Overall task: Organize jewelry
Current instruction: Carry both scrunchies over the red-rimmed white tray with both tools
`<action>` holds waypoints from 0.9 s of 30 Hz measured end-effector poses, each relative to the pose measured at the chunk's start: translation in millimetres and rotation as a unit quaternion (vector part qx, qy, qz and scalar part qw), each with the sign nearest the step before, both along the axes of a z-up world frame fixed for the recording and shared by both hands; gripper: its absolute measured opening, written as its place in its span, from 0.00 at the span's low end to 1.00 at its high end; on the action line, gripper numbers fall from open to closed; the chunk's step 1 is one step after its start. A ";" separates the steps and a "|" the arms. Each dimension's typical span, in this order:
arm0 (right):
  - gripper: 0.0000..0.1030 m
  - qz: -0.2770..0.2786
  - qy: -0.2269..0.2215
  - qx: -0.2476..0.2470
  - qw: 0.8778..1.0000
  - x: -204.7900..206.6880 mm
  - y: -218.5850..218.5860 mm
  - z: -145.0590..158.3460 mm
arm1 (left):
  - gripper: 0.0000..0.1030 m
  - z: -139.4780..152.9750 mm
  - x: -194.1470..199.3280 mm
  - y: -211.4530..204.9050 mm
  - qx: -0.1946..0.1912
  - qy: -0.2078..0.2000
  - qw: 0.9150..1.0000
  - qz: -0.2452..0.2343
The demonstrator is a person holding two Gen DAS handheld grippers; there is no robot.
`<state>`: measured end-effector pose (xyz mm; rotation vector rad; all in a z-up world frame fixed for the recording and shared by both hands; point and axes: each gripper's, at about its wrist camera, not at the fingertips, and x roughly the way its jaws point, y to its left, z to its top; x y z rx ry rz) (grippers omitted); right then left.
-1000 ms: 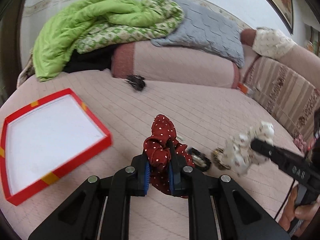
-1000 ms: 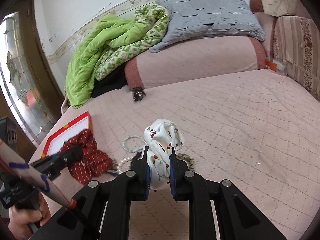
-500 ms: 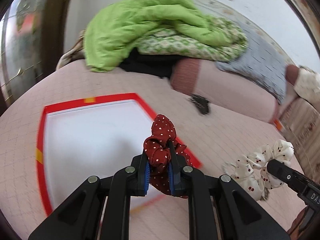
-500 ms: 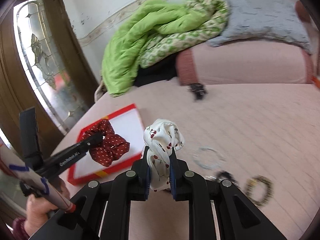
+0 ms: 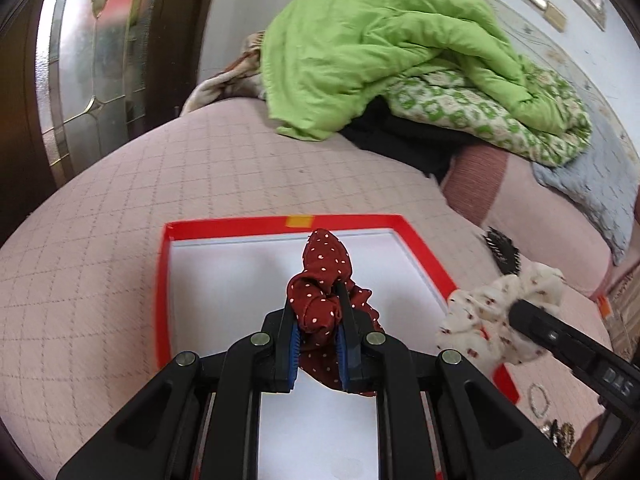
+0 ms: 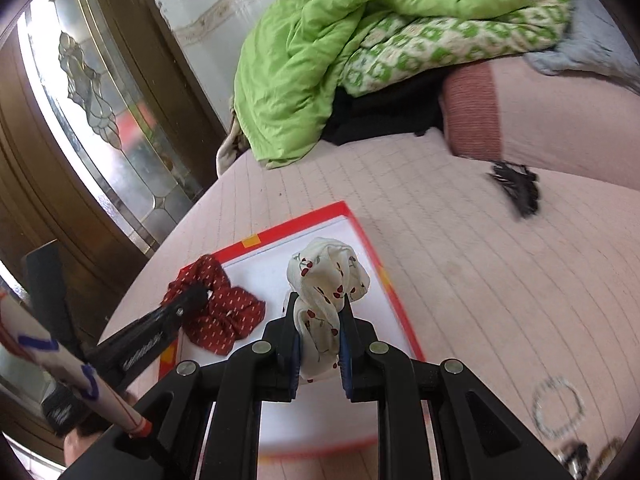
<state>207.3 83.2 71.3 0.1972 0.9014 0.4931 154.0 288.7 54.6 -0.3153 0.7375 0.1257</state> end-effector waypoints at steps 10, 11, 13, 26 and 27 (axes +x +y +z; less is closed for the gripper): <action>0.16 -0.005 0.047 -0.002 0.999 57.7 42.7 -31.9 | 0.14 -6.9 6.3 12.4 -0.012 0.014 1.000 0.011; 0.16 -0.005 0.047 -0.004 0.999 60.8 44.9 -32.5 | 0.14 -7.7 7.4 12.8 -0.016 0.016 1.000 0.011; 0.16 -0.005 0.050 -0.010 0.999 68.7 50.4 -36.0 | 0.14 -10.0 10.0 12.6 -0.018 0.021 1.000 0.012; 0.27 -0.014 0.076 -0.033 0.996 81.5 53.0 -57.8 | 0.40 -12.6 13.9 12.8 -0.017 0.033 0.999 0.023; 0.32 -0.016 0.077 -0.033 0.996 81.4 51.3 -57.5 | 0.42 -11.5 13.5 13.0 -0.015 0.032 0.999 0.025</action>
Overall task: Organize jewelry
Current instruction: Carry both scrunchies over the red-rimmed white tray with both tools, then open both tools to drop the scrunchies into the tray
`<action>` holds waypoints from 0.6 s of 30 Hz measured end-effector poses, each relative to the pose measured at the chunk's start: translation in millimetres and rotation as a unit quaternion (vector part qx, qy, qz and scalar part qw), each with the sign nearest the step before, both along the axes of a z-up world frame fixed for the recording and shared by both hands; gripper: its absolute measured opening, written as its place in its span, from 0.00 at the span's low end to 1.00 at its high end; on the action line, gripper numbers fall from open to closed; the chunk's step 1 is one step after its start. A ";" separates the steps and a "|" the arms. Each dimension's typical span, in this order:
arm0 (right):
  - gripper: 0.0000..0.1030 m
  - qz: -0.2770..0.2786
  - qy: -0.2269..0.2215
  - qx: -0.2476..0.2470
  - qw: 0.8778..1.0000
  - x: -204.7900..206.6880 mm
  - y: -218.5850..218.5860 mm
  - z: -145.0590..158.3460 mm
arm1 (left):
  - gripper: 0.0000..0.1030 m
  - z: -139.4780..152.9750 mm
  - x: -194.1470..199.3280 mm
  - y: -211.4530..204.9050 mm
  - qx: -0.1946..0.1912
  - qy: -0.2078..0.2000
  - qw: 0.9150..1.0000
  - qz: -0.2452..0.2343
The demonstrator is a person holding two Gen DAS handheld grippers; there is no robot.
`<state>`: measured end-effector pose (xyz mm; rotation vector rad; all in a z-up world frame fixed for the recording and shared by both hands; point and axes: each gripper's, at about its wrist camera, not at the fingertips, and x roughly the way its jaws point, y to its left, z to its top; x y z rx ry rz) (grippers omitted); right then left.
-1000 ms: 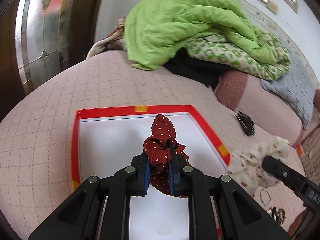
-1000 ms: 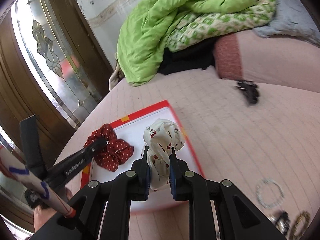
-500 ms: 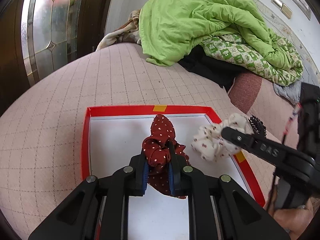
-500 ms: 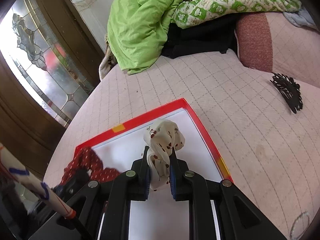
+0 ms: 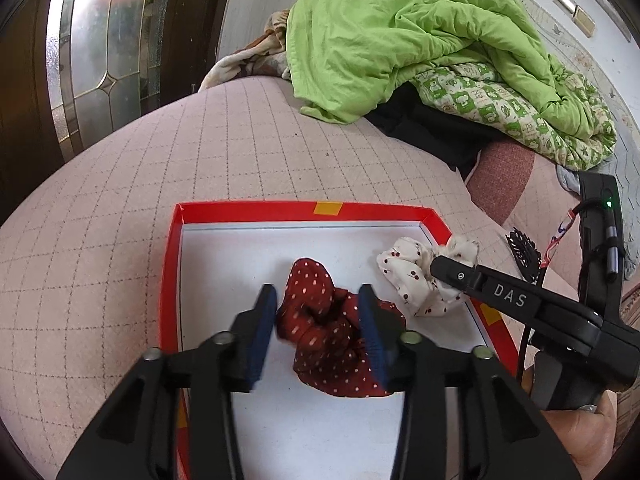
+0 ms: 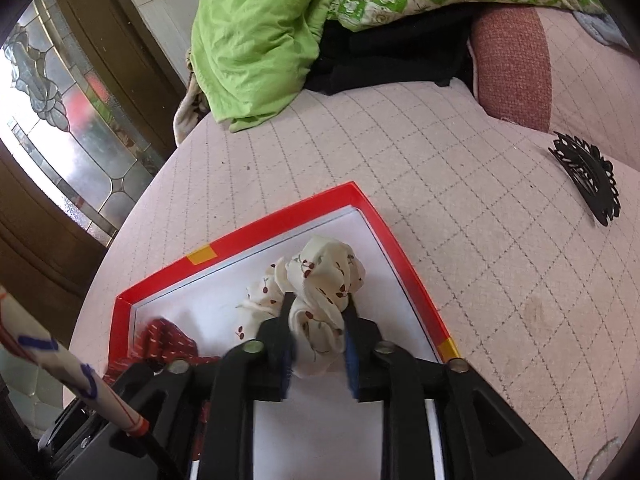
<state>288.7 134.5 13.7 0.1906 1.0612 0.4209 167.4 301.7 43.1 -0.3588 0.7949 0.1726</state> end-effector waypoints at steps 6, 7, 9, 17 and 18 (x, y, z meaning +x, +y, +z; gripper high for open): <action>0.47 -0.002 -0.005 0.003 1.000 -2.9 -9.3 9.1 | 0.44 10.8 -3.5 1.2 -0.001 -0.016 1.000 0.009; 0.47 -0.002 -0.007 0.004 1.000 -4.6 -12.9 12.8 | 0.46 15.2 -5.0 0.6 -0.001 -0.023 1.000 0.011; 0.47 -0.003 -0.013 0.007 1.000 -8.8 -18.9 19.5 | 0.48 23.4 -8.7 -2.2 0.004 -0.036 0.999 0.014; 0.47 -0.029 -0.061 0.043 0.997 -74.0 -86.6 70.1 | 0.49 51.2 -20.6 -44.5 0.030 -0.083 0.996 -0.020; 0.47 -0.037 -0.067 0.054 0.996 -87.8 -101.6 76.0 | 0.49 53.2 -21.4 -51.8 0.028 -0.087 0.995 -0.027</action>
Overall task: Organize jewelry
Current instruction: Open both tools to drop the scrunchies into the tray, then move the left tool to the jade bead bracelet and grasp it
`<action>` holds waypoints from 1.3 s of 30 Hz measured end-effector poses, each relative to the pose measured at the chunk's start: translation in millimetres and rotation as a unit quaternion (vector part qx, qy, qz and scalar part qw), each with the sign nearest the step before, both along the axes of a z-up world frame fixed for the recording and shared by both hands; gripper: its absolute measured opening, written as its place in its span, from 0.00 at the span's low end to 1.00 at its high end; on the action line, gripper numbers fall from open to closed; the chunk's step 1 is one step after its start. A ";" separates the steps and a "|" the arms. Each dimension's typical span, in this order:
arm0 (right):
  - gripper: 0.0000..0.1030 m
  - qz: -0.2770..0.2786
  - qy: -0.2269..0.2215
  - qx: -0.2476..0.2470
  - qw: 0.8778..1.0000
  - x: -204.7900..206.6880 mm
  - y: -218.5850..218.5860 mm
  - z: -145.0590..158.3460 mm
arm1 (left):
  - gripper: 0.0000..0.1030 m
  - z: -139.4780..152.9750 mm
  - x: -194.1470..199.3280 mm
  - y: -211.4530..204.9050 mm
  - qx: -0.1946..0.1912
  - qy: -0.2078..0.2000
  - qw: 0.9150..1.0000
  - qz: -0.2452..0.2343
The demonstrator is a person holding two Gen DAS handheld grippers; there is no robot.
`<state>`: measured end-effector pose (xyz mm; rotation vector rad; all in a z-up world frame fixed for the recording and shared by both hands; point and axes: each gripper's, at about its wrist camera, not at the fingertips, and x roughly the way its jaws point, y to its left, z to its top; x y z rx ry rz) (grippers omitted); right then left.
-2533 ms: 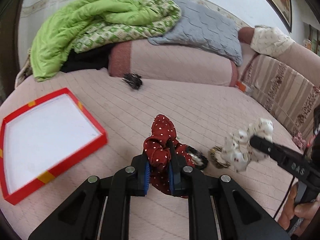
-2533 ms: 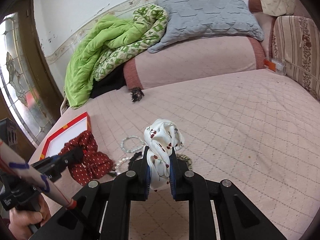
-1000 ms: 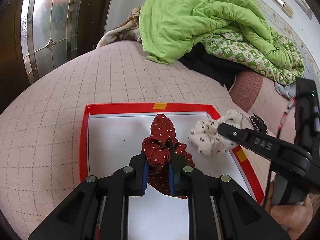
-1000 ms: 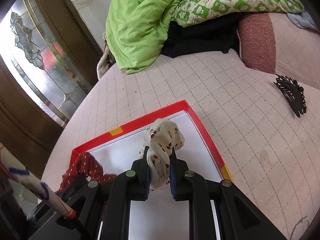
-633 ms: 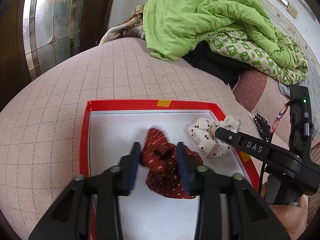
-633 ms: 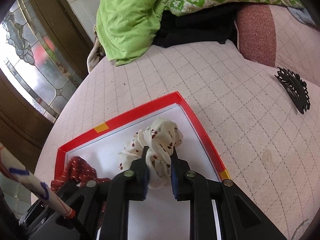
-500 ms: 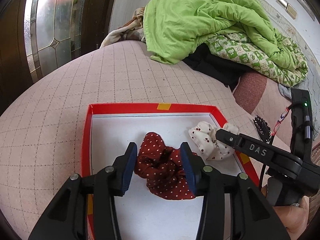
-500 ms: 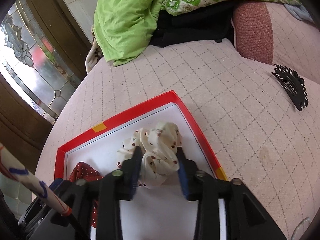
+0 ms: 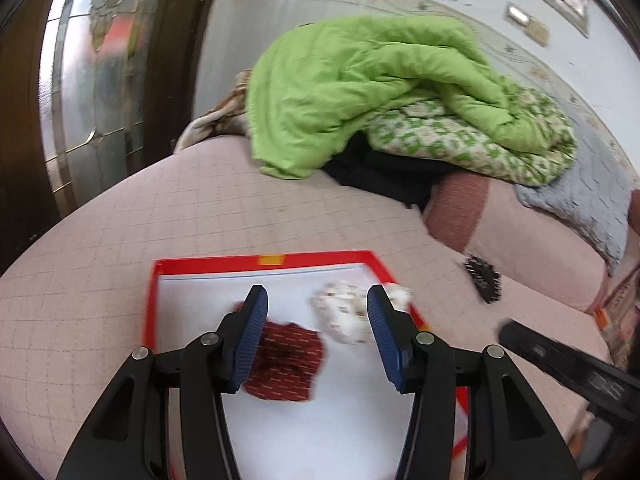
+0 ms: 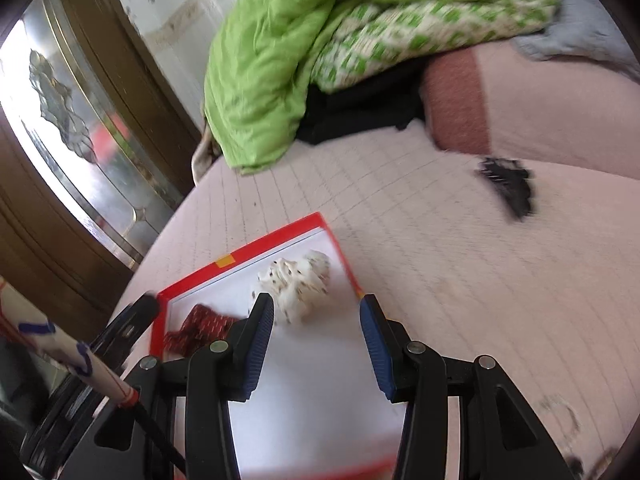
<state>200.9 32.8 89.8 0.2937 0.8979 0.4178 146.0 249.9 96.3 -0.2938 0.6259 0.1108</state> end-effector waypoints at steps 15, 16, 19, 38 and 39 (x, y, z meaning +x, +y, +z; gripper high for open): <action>0.37 -0.196 0.033 0.018 0.980 -74.9 -217.2 -22.0 | 0.49 -13.0 -17.2 -165.8 0.038 0.033 0.982 -0.182; 0.37 -0.200 0.040 0.034 0.978 -72.8 -226.3 -25.2 | 0.49 -15.8 -19.4 -174.5 0.033 0.041 0.980 -0.192; 0.36 -0.208 0.047 0.034 0.976 -68.2 -235.6 -30.0 | 0.49 -21.0 -25.8 -198.0 0.034 0.060 0.975 -0.211; 0.35 -0.244 0.070 0.111 0.961 -80.7 -303.2 -28.3 | 0.36 -84.2 27.5 -274.0 0.053 0.217 0.948 -0.228; 0.35 -0.243 0.070 0.110 0.961 -82.3 -306.1 -28.3 | 0.35 -86.4 29.2 -274.3 0.053 0.219 0.947 -0.227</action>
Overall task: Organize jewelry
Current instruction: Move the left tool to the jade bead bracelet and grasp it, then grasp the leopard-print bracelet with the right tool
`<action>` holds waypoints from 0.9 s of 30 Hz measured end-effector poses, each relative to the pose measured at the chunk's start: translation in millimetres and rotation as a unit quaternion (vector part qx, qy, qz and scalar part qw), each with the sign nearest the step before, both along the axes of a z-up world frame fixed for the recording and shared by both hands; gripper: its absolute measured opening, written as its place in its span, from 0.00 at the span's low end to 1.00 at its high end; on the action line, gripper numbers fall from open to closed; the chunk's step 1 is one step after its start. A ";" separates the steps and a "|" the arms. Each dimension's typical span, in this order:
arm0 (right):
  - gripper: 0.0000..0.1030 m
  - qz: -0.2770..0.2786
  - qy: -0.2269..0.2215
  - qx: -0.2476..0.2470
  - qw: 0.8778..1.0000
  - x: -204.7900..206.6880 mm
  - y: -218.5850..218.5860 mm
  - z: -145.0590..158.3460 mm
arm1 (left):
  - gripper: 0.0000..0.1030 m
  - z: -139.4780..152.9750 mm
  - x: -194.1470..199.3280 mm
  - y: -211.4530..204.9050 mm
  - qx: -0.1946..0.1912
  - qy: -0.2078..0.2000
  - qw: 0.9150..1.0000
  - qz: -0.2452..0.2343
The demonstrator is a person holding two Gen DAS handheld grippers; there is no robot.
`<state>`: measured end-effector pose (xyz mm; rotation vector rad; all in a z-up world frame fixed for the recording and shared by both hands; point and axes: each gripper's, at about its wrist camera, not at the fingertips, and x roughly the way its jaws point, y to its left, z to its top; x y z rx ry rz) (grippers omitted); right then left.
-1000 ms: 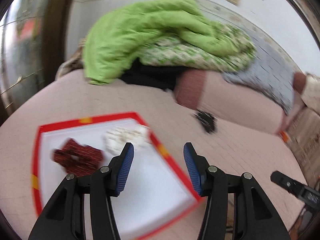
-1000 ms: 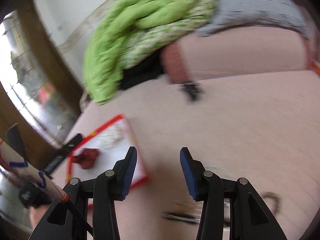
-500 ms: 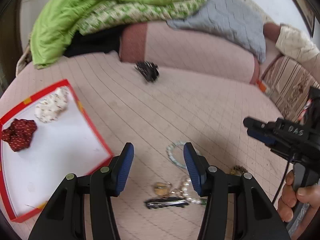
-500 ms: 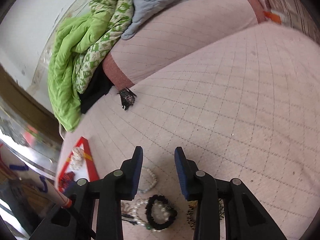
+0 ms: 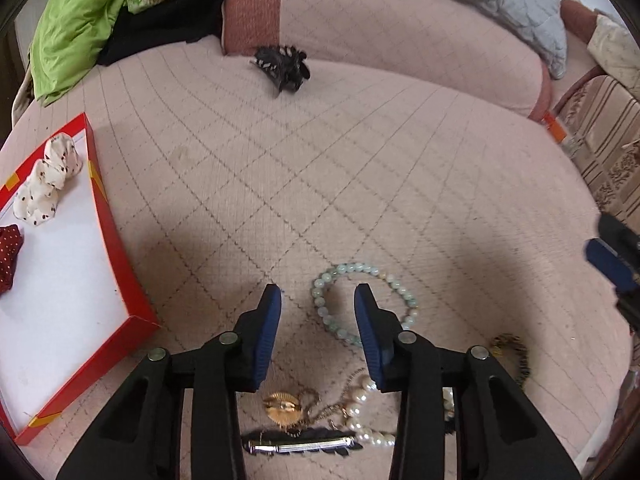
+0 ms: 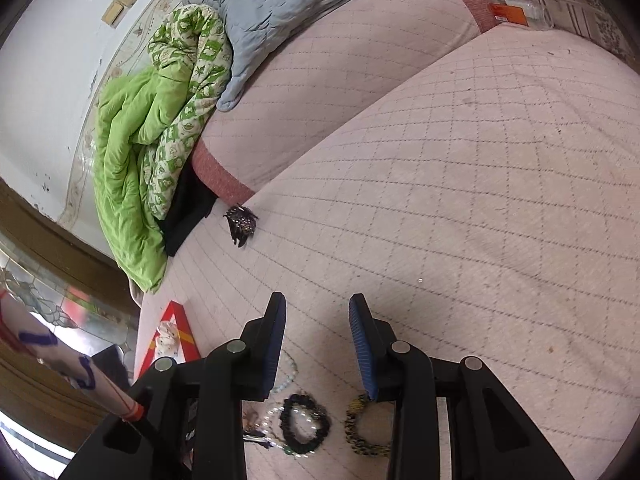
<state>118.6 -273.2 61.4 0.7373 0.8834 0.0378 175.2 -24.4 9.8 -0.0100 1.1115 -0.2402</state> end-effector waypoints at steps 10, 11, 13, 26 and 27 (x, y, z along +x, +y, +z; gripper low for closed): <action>0.35 0.014 0.012 -0.012 1.000 -10.1 -25.3 -2.7 | 0.06 -11.3 -15.4 -32.2 0.040 -0.041 0.998 -0.013; 0.35 0.019 0.016 -0.016 1.000 -10.3 -26.9 -3.9 | 0.05 -11.1 -19.7 -35.7 0.035 -0.042 0.998 -0.016; 0.35 0.028 0.021 -0.019 0.999 -11.1 -29.5 -6.9 | 0.05 -10.7 -27.6 -42.6 0.027 -0.043 0.998 -0.026; 0.35 0.124 0.067 -0.051 0.989 -22.6 -15.4 -39.1 | 0.05 12.6 -56.0 -47.5 -0.012 -0.065 0.997 -0.026; 0.35 0.132 0.069 -0.057 0.987 -22.3 -10.8 -40.7 | 0.05 13.8 -56.5 -46.8 -0.012 -0.066 0.997 -0.026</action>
